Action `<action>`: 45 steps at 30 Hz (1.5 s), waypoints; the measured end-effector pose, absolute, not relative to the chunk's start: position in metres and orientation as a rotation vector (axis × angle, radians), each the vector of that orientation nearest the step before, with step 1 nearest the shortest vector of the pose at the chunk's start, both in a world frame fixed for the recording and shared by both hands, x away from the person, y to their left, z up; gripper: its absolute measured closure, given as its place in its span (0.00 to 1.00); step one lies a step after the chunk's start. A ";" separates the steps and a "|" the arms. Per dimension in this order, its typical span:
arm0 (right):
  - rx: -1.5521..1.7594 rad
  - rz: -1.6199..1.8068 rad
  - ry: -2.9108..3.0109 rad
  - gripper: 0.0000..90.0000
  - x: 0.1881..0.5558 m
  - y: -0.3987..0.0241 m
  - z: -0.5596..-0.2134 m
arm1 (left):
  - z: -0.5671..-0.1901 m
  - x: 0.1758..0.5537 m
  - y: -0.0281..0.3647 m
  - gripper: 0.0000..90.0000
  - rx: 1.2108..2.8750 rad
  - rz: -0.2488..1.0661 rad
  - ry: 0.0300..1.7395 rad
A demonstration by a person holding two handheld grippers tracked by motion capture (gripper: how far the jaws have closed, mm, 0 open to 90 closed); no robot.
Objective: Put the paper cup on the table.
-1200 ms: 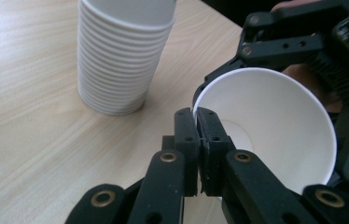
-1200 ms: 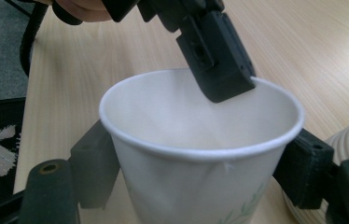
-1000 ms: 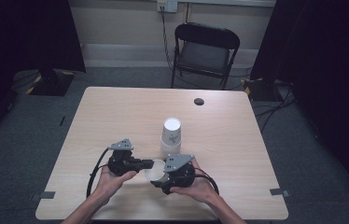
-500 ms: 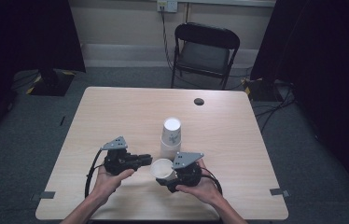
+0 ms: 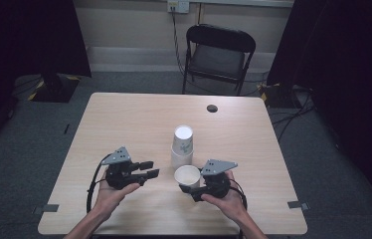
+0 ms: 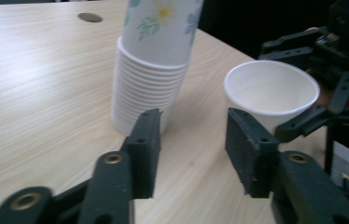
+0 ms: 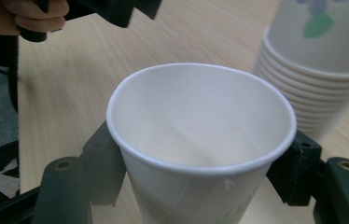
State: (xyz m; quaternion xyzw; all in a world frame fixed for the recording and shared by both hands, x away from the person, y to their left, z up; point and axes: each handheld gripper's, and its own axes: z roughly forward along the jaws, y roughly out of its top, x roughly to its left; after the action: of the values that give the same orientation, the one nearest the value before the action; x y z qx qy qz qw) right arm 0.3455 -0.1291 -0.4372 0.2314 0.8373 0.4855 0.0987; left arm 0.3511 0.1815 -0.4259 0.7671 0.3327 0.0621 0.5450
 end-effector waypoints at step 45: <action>1.079 1.333 2.115 0.37 0.420 -0.186 -0.420 | -0.490 0.348 0.272 0.18 2.165 0.368 1.122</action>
State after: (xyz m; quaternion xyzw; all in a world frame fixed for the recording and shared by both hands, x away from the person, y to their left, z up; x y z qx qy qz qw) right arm 0.4200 -0.1855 -0.4204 0.3877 0.7598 0.4787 0.2078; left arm 0.3477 0.2716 -0.4905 0.8283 0.4292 0.1408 0.3314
